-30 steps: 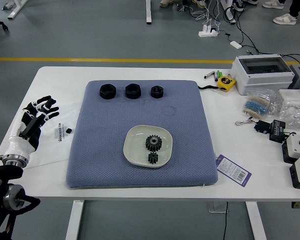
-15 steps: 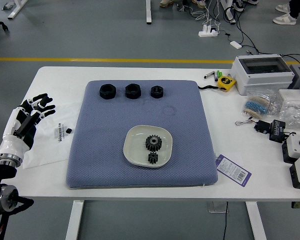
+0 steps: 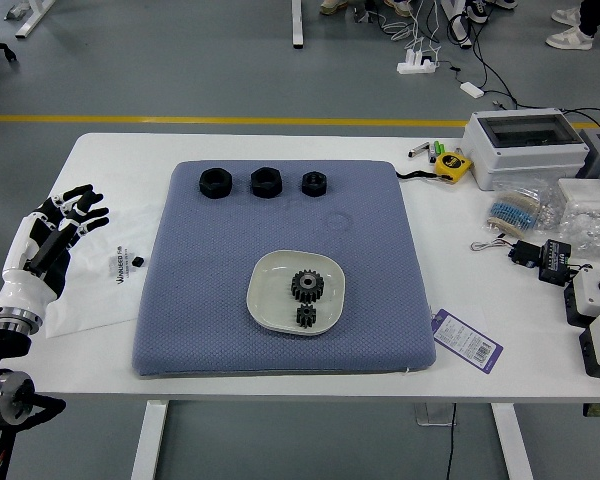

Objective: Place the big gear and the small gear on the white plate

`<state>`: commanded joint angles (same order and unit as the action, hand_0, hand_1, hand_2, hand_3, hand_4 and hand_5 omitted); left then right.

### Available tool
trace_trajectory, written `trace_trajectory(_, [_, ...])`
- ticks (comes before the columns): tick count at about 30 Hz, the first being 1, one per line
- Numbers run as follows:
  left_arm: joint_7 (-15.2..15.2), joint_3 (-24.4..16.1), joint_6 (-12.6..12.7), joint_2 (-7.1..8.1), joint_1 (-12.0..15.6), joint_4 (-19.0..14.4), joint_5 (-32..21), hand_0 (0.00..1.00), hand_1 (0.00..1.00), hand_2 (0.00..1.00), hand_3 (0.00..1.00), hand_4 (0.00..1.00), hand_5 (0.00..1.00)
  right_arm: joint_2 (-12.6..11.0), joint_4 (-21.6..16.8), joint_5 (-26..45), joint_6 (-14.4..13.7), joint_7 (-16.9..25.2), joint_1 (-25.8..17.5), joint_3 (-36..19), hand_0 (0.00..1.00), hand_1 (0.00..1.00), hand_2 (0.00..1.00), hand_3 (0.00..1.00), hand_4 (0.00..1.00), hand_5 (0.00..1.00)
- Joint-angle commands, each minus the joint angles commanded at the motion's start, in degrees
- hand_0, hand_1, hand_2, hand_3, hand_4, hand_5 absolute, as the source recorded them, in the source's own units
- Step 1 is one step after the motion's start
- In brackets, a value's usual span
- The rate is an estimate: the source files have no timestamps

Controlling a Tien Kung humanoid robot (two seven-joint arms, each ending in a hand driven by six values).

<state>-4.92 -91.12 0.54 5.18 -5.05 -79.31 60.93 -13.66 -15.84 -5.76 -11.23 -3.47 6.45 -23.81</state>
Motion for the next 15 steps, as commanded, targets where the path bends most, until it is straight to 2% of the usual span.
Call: trace_trajectory(15, [0.2, -0.5, -0.1, -0.48, -0.1, -0.1, -0.1, 0.644, 0.611, 0.652, 0.655, 0.959, 0.498, -0.1, 0.0, 0.7, 0.0, 0.2, 0.4, 0.3, 0.652, 0.653, 0.745, 0.614, 0.866, 0.712])
